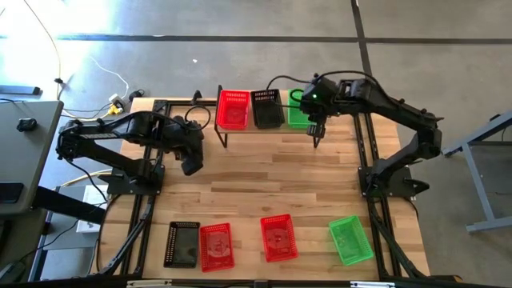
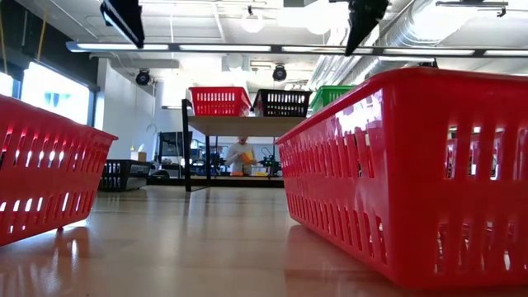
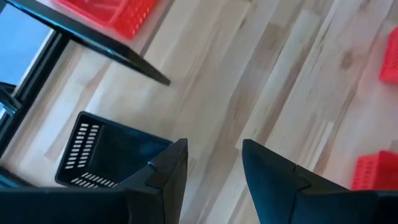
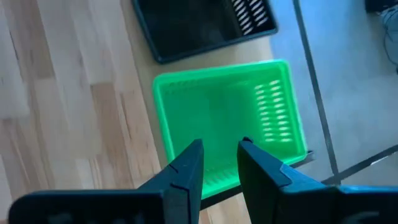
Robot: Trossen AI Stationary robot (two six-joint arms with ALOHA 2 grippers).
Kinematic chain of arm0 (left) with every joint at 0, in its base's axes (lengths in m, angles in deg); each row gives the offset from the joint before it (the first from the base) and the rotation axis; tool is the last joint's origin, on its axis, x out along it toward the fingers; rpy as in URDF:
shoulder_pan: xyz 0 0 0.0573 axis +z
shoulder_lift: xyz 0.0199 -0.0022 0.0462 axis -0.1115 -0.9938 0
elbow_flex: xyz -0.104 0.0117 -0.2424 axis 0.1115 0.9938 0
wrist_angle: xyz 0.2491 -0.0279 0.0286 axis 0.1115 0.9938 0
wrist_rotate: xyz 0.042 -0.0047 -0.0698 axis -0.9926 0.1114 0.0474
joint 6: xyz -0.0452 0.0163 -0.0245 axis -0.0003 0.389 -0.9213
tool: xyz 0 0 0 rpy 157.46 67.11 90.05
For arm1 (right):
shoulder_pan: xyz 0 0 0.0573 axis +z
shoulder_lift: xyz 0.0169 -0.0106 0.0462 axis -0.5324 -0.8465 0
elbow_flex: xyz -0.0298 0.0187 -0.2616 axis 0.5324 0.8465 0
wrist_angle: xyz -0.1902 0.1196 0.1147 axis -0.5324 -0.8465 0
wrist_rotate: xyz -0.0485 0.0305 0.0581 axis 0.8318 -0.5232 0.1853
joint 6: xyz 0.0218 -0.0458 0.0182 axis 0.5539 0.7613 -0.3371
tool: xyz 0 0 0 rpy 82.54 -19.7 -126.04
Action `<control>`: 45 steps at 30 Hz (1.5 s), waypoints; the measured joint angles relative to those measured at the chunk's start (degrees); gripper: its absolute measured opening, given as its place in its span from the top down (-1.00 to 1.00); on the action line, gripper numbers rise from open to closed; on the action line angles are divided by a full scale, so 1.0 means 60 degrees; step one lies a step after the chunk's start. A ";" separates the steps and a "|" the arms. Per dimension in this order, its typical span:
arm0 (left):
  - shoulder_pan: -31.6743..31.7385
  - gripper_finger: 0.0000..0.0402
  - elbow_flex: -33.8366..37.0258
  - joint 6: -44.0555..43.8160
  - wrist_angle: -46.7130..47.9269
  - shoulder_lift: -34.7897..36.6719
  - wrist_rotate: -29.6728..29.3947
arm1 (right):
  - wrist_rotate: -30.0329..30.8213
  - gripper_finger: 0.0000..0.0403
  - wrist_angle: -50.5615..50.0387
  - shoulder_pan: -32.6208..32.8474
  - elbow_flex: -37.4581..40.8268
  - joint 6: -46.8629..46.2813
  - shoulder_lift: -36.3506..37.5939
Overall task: Stack baskets on shelf by color
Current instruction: Stack the top black bin on the black bin on the shelf
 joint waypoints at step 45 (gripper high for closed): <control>0.0861 0.29 0.5340 0.1484 -0.2353 -0.1063 -0.1262 | -0.0273 0.59 0.0109 0.0002 -0.0609 -0.0781 0.0000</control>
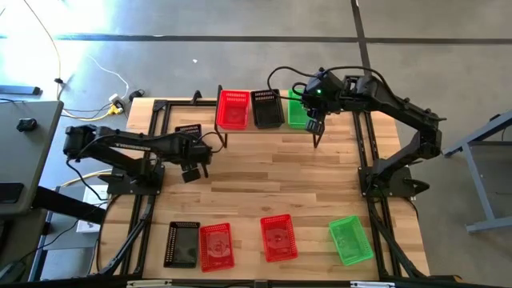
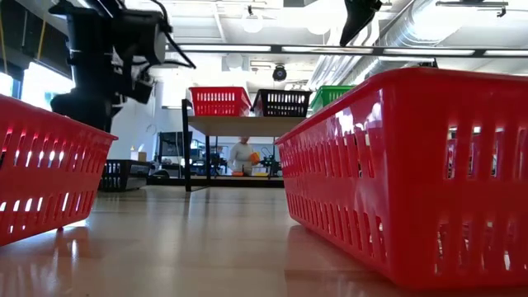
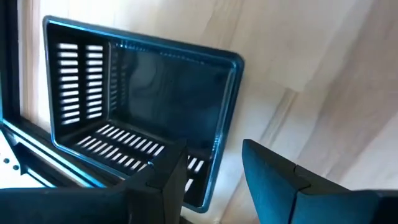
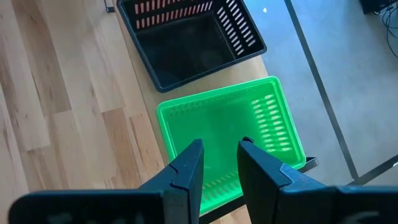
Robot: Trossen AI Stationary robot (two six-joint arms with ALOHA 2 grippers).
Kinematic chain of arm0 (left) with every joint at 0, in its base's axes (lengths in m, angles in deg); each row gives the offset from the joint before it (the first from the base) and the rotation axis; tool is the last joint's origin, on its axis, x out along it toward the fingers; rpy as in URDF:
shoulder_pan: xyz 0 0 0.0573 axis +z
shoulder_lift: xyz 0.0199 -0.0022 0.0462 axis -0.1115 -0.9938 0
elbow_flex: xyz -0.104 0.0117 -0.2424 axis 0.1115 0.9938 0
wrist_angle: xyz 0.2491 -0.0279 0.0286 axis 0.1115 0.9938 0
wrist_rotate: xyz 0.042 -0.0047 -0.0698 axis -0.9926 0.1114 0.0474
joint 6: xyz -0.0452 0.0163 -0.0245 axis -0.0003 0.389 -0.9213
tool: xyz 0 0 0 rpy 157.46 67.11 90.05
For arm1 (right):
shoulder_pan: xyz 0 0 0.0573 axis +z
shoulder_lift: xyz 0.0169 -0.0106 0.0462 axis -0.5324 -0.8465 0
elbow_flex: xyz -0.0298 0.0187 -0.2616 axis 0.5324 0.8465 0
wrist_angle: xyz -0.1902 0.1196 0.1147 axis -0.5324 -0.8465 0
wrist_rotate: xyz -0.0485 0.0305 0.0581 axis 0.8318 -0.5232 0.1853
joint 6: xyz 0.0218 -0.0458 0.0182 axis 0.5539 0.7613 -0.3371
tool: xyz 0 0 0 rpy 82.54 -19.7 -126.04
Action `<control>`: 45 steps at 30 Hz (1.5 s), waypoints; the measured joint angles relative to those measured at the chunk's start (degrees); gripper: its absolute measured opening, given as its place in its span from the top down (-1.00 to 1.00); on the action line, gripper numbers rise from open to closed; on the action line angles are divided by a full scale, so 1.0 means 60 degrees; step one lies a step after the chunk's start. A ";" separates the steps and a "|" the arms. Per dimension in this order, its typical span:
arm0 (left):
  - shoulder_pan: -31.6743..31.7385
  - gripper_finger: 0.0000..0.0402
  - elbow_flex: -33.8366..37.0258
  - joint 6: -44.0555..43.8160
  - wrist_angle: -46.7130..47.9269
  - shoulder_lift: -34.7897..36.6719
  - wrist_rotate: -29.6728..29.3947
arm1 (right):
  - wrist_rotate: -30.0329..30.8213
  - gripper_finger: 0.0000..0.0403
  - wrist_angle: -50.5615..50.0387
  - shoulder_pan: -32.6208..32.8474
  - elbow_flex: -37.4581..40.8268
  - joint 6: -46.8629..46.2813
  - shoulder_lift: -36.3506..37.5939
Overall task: Stack baskets on shelf by color
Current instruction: Stack the top black bin on the black bin on the shelf
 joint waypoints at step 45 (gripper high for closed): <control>-0.0005 0.99 -0.1295 -0.0966 0.1889 -0.1015 0.0548 | -0.0004 0.59 0.0011 -0.0004 0.0004 -0.0718 -0.0004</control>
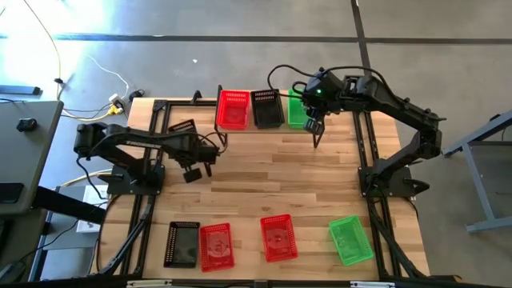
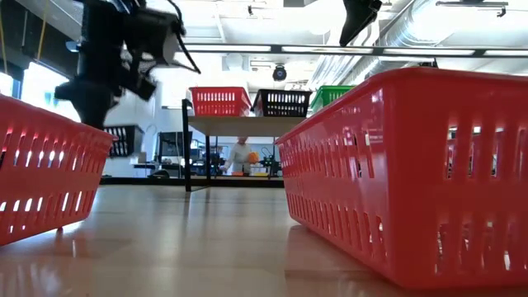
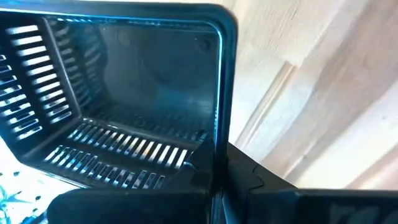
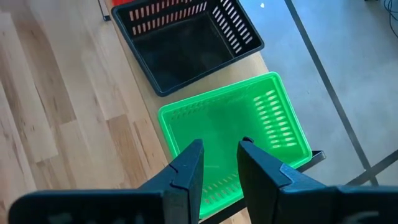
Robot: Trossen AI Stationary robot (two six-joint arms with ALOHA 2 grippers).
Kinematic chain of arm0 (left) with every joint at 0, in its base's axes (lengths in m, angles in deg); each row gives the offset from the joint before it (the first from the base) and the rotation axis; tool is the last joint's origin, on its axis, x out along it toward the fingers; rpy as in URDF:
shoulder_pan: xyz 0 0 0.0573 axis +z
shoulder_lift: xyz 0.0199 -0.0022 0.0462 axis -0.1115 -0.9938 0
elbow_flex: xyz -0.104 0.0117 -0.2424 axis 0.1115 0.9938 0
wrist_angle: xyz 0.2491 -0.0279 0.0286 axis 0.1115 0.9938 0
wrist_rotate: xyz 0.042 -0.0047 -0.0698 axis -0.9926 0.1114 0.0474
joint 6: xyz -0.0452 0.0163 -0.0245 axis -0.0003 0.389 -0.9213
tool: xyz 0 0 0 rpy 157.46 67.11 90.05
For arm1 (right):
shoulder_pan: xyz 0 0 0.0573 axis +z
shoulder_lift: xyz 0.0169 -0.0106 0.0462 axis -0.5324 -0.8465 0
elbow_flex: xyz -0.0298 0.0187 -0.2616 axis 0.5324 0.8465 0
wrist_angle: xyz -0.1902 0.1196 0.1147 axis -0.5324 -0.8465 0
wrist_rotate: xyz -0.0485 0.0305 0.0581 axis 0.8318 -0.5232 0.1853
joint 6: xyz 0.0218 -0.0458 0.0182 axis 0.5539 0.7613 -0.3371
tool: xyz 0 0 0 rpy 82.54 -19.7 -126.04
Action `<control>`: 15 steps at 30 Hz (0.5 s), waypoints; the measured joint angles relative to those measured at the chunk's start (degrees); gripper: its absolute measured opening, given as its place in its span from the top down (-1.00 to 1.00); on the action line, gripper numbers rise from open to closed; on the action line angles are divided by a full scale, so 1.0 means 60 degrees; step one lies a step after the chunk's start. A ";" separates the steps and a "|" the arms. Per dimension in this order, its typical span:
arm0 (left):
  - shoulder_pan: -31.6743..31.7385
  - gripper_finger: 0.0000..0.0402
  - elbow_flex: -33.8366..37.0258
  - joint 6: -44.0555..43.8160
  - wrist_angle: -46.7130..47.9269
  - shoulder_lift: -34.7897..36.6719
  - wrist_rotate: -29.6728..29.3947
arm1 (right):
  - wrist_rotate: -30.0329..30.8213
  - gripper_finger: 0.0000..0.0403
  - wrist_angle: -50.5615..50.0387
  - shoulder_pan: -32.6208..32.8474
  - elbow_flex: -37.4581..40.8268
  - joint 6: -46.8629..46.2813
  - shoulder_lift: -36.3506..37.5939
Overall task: Stack baskets on shelf by color
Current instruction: Stack the top black bin on the black bin on the shelf
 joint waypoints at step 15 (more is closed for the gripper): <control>-0.0015 1.00 -0.2146 -0.0695 0.1559 0.1778 -0.0053 | 0.0280 0.59 0.0066 0.0000 0.0000 -0.0612 0.0000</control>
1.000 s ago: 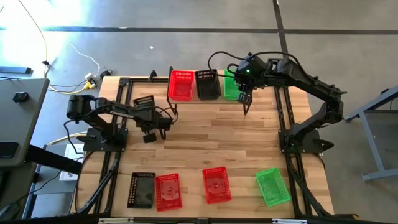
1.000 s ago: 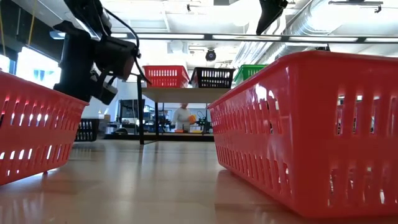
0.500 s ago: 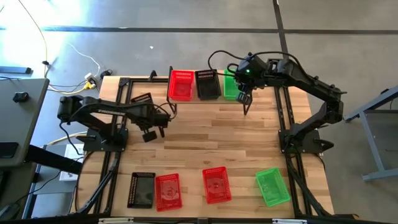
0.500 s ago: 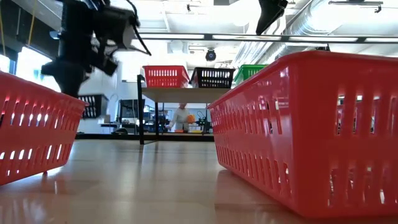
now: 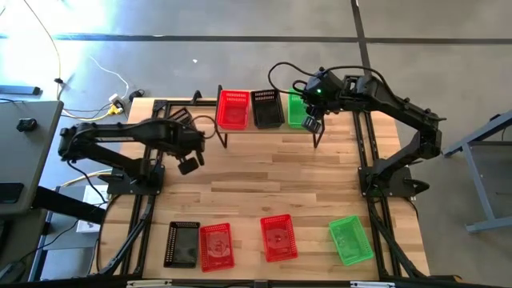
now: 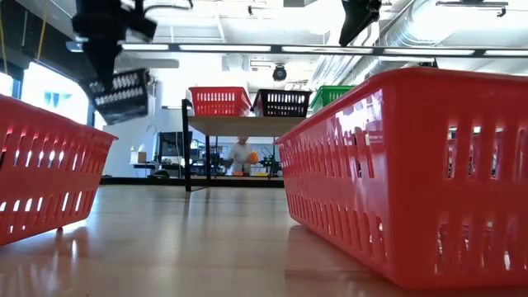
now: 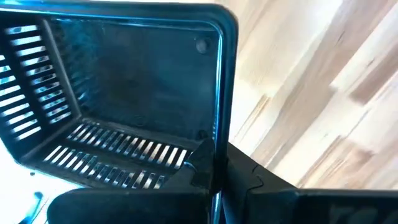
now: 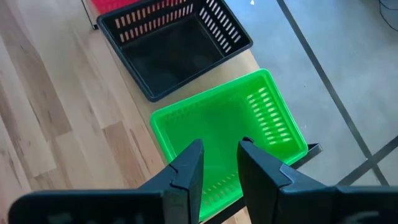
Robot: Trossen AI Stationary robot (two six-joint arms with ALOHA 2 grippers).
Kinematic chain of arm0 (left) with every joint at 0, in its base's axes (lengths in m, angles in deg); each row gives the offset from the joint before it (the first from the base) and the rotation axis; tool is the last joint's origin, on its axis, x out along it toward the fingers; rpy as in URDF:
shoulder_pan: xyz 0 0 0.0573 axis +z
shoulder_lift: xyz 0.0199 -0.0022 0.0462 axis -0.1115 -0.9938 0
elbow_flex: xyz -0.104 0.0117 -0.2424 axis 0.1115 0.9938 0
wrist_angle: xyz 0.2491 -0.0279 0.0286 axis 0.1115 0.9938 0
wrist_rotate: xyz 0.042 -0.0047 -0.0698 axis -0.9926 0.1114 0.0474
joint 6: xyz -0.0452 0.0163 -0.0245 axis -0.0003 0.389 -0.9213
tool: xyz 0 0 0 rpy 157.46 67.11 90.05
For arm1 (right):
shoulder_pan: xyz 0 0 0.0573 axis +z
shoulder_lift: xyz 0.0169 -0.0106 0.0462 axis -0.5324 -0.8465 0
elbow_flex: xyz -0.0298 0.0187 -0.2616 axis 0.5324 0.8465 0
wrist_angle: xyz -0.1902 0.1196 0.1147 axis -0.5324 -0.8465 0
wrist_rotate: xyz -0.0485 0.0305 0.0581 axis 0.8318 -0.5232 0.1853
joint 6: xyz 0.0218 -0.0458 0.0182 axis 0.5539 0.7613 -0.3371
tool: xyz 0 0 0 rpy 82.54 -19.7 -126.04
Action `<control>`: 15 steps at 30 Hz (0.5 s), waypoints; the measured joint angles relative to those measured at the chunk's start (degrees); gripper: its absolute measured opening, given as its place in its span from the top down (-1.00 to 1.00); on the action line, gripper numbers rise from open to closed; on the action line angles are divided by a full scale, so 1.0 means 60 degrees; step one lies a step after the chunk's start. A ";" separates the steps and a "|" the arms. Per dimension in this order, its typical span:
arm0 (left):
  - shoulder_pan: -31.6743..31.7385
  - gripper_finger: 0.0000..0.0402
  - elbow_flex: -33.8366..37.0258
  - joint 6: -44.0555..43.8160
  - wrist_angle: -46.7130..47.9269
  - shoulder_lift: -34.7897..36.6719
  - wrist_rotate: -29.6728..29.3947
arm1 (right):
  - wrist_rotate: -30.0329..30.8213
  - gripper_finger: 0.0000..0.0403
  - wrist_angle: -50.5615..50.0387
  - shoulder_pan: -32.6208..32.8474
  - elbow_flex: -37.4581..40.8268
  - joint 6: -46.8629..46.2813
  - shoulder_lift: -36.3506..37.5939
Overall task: Stack baskets on shelf by color
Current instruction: Stack the top black bin on the black bin on the shelf
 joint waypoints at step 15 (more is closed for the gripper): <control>0.0004 1.00 -0.2945 0.1036 0.0968 0.0198 -0.1361 | -0.0009 0.59 -0.0001 0.0000 0.0000 -0.1344 0.0000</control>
